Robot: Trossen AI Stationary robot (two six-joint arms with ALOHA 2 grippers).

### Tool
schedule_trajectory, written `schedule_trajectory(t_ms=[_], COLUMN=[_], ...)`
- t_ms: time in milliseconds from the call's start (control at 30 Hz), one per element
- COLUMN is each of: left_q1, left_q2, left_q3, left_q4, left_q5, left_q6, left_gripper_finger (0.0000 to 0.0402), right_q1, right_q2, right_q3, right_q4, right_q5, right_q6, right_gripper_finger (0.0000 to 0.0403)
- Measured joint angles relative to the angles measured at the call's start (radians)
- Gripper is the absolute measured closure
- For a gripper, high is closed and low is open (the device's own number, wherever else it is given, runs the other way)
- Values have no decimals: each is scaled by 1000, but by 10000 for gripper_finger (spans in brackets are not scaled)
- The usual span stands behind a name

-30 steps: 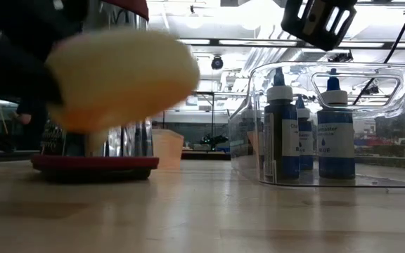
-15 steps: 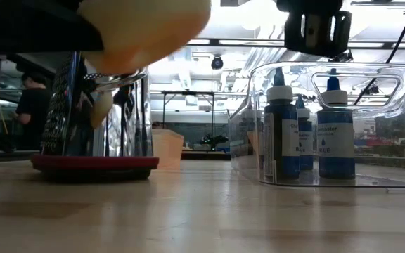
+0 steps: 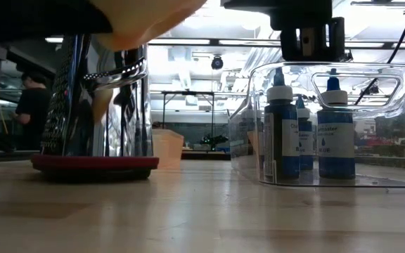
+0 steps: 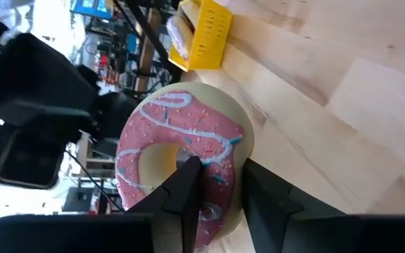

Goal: Pick & Place Food Item
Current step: Put the pink donut into the yellow bin

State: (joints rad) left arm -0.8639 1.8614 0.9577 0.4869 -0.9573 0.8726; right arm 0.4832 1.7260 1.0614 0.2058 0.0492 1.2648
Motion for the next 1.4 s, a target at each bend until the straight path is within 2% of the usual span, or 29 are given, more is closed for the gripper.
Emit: schedule_trajectory(t_ms=[200,733,1167,1400], left_q1=[20,68,69,69], left_q2=[-1,-1,-1,-1], left_q3=[0,0,0,0], left_q4=[45,46,80,97], left_q5=[21,81,83,83], left_q6=[61,63,88,99], left_gripper_finger=[314,314,314,314], right_q1=[-19,-28,-28,-28], right_q2=[0,0,0,0], right_q3=[0,0,0,0], right_q4=[0,-1,-24,-23], right_q5=[-1,-4,3,3], right_q6=[-1,-9,-8,-9], right_gripper_finger=[192,192,193,231])
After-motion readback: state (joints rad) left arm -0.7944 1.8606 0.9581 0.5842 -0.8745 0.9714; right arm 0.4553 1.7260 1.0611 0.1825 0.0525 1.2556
